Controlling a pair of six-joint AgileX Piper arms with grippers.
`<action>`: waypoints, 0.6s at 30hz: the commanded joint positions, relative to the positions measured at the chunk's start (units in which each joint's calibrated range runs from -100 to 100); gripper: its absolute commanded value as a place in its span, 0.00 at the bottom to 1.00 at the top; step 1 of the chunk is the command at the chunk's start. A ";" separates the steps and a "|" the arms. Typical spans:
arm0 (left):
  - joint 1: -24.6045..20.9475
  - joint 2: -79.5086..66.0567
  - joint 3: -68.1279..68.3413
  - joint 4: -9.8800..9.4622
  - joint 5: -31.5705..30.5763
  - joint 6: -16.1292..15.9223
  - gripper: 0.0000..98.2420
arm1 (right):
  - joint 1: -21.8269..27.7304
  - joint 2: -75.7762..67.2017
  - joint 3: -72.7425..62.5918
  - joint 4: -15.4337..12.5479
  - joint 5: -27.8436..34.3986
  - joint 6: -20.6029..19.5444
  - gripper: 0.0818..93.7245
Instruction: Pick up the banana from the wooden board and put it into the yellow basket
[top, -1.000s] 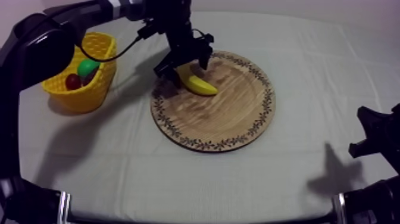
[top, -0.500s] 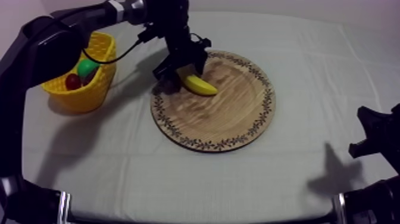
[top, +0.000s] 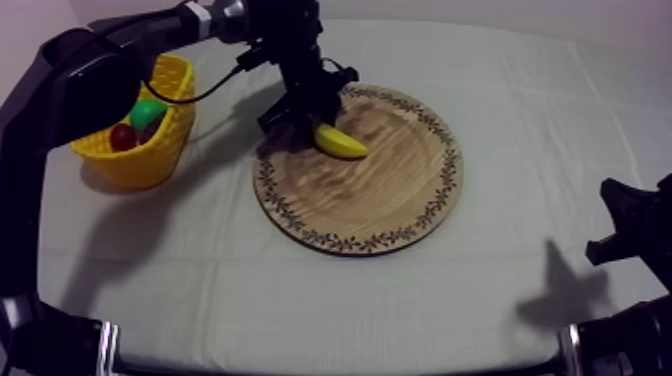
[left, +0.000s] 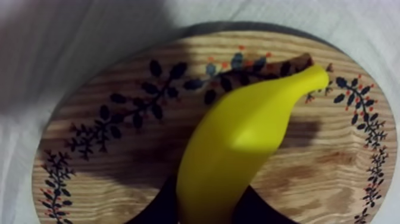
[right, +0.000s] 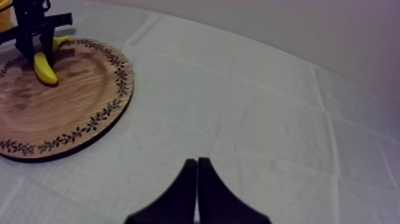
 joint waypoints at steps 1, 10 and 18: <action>-0.03 -0.39 0.51 -0.04 -0.15 -0.03 0.13 | 0.00 0.00 0.05 -0.02 0.03 -0.05 0.00; 0.20 -6.34 2.35 -0.40 -0.62 1.02 0.10 | 0.00 0.00 0.05 -0.02 0.03 -0.15 0.00; 0.38 -13.94 1.78 -0.75 -0.38 2.31 0.11 | 0.00 0.00 0.05 -0.02 0.03 -0.17 0.00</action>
